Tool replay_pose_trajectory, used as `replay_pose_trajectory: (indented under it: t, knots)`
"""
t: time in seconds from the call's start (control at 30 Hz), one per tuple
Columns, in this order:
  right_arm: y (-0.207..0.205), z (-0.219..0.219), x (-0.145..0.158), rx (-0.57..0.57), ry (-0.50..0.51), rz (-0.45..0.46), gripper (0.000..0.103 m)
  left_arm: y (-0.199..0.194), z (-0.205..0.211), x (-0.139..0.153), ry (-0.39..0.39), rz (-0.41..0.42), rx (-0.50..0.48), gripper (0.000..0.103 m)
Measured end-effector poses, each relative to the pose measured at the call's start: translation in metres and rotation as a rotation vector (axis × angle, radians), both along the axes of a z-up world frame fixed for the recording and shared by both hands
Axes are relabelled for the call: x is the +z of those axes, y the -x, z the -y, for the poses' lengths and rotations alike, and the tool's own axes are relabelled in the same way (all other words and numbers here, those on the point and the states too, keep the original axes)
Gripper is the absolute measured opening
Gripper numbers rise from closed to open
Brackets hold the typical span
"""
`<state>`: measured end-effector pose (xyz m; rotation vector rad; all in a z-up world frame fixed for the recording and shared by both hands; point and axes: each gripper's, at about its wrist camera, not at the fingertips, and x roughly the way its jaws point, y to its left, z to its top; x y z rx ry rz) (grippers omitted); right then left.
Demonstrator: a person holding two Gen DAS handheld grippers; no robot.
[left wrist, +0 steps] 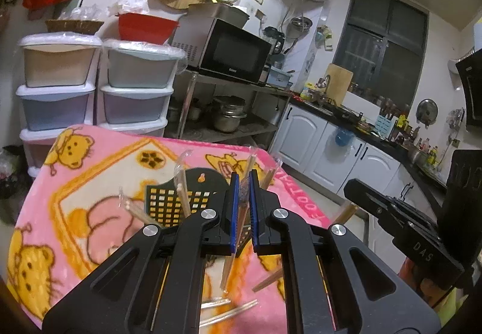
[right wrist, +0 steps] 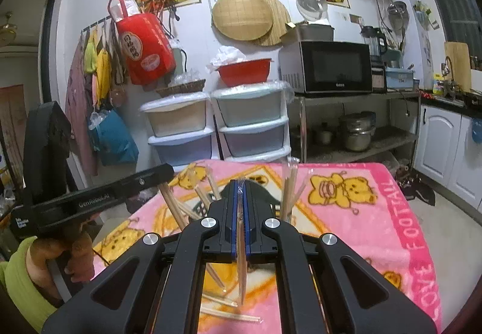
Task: Organize utensils
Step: 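Lift both held chopsticks and carry them above the green holder, then lower both held chopsticks upright into the holder slots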
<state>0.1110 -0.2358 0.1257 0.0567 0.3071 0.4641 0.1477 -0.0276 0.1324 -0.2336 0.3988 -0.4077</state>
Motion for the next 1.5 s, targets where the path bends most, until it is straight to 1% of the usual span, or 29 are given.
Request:
replay_pose_trajectory:
  t: [0.43, 0.7, 0.93, 1.07, 1.33, 1.5]
  knots:
    - [-0.002, 0.005, 0.028, -0.014, -0.027, 0.075, 0.004, -0.005, 0.006, 0.028, -0.008, 0.067, -0.002, 0.004]
    - [-0.009, 0.007, 0.045, -0.031, -0.041, 0.115, 0.004, -0.012, 0.005, 0.048, -0.003, 0.108, 0.018, 0.004]
    - [-0.014, 0.009, 0.065, -0.04, -0.062, 0.181, 0.004, -0.023, 0.003, 0.067, -0.004, 0.146, 0.048, 0.004]
    - [-0.019, 0.01, 0.074, -0.035, -0.076, 0.196, 0.004, -0.029, 0.004, 0.076, -0.011, 0.162, 0.059, 0.004]
    - [-0.033, 0.007, 0.086, -0.036, -0.078, 0.254, 0.004, -0.048, 0.006, 0.08, -0.035, 0.161, 0.079, 0.004]
    - [-0.049, 0.005, 0.085, -0.041, -0.082, 0.25, 0.004, -0.061, 0.006, 0.073, -0.043, 0.147, 0.088, 0.004]
